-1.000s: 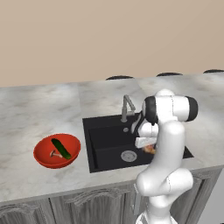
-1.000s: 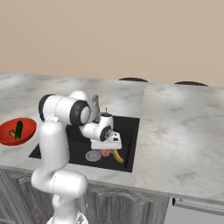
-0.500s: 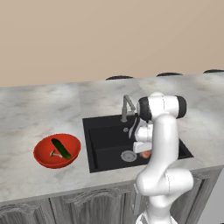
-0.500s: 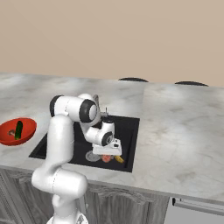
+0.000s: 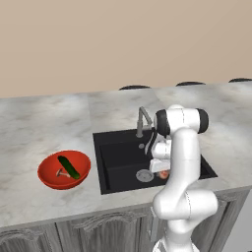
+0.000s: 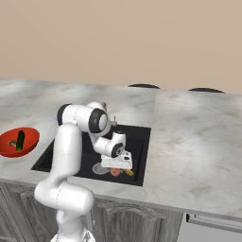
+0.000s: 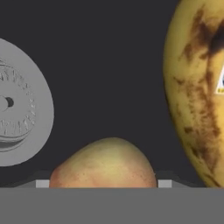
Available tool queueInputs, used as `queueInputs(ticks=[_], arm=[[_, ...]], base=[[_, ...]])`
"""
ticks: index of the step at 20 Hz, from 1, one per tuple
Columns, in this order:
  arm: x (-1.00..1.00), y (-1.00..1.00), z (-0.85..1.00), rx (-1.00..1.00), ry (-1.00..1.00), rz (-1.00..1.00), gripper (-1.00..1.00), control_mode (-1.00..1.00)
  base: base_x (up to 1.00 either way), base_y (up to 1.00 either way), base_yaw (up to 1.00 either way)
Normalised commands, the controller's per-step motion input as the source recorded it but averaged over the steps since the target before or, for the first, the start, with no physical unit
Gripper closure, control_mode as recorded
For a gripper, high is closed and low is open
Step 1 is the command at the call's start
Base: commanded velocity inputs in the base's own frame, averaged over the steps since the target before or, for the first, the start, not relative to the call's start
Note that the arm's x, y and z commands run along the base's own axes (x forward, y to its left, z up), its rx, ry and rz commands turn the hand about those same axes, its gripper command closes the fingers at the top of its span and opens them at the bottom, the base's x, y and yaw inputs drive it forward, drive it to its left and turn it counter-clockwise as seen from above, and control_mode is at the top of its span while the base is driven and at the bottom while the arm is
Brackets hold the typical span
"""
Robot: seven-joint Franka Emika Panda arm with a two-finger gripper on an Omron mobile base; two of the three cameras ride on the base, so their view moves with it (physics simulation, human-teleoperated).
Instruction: There is a mixed pile of frozen fruits and vegetables on the counter. Locate all the frozen vegetables and place the items in a bowl on the counter. Take all the frozen fruits and defrost them in a running sink.
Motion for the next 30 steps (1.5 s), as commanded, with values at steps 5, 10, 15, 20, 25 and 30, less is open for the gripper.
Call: queueInputs(ticks=[5, 10, 15, 20, 25, 30], arm=[[0.01, 0.00, -0.03, 0.00, 0.00, 0.00, -1.00, -1.00], [-0.03, 0.08, 0.21, -0.06, 0.01, -0.02, -1.00, -1.00], [-0.20, -0.08, 0.52, 0.00, 0.01, 0.00, -1.00, -1.00], [-0.28, -0.23, 0.66, 0.01, 0.00, -0.01, -1.00, -1.00], [-0.33, -0.05, 0.91, 0.00, -0.02, 0.00, -1.00, -1.00], [-0.33, -0.03, 0.98, 0.01, 0.00, -0.01, -1.00, -1.00]], base=[[0.00, 0.00, 0.00], [0.00, 0.00, 0.00], [0.00, 0.00, 0.00], [0.00, 0.00, 0.00], [0.00, 0.00, 0.00], [0.00, 0.00, 0.00]])
